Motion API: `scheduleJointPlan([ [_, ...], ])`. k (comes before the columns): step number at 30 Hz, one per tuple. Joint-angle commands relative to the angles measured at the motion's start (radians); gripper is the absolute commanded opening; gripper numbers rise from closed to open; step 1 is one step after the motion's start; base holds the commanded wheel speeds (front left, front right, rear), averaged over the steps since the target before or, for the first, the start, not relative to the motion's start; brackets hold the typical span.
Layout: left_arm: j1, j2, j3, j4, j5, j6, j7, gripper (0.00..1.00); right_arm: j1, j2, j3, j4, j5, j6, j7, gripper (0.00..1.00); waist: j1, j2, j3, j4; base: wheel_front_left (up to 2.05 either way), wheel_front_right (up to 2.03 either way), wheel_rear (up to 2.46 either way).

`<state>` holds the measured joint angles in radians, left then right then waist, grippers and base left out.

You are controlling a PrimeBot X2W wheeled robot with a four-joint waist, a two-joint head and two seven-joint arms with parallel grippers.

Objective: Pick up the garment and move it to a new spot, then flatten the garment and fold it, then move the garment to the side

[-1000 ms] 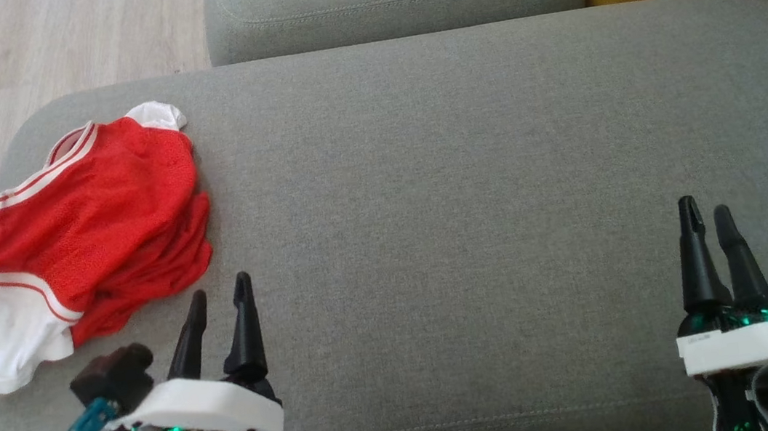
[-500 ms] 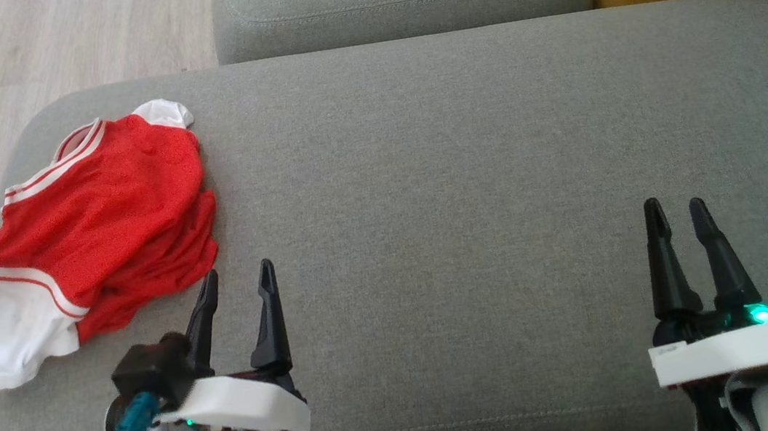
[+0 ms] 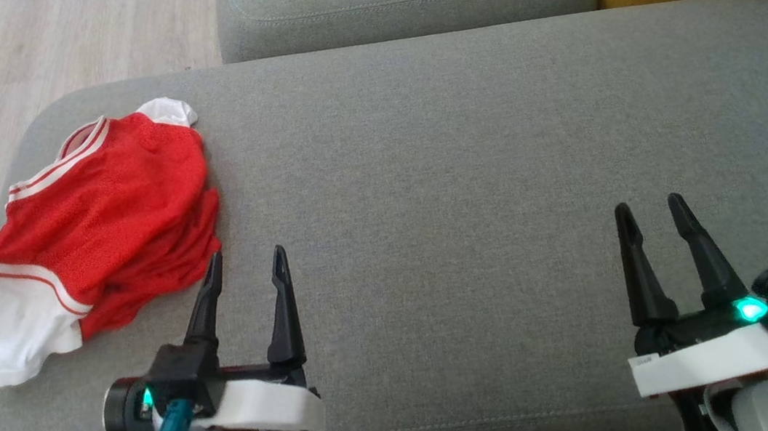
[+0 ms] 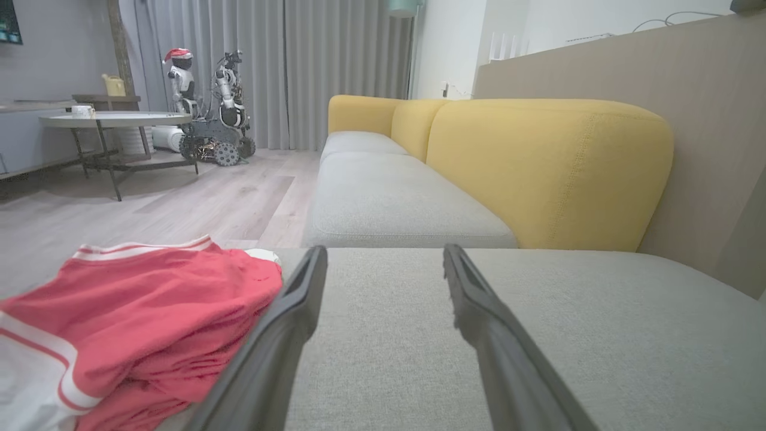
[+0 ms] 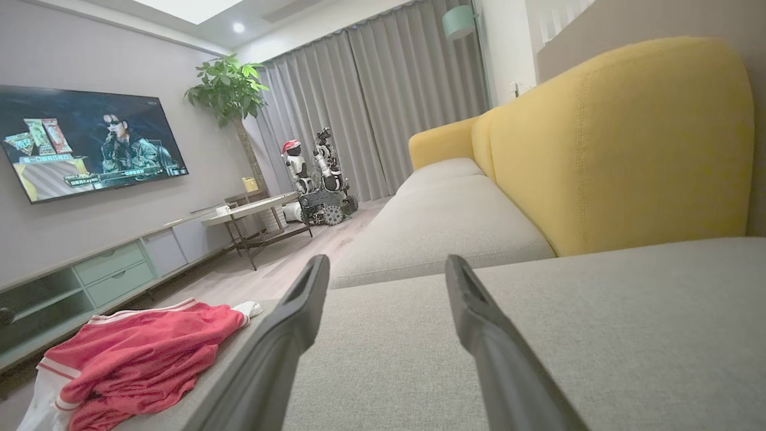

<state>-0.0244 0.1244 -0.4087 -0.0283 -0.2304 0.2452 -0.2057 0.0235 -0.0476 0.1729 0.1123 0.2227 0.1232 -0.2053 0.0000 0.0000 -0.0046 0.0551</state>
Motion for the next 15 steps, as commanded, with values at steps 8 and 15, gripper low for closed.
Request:
scheduleJointPlan([
  [8, -0.062, 0.020, -0.007, -0.063, 0.136, 0.031, -0.036, 1.00, -0.004, -0.006, 0.021, -0.046, -0.111, 0.007, -0.037, 1.00, 0.0000, 0.0000, 0.000, 0.005, 0.00, 0.00, 0.00],
  [15, -0.066, 0.025, -0.034, -0.079, 0.223, 0.048, -0.056, 1.00, -0.002, -0.004, 0.029, -0.048, -0.193, 0.008, -0.057, 1.00, 0.0000, 0.0000, 0.003, 0.011, 0.00, 0.00, 0.00],
])
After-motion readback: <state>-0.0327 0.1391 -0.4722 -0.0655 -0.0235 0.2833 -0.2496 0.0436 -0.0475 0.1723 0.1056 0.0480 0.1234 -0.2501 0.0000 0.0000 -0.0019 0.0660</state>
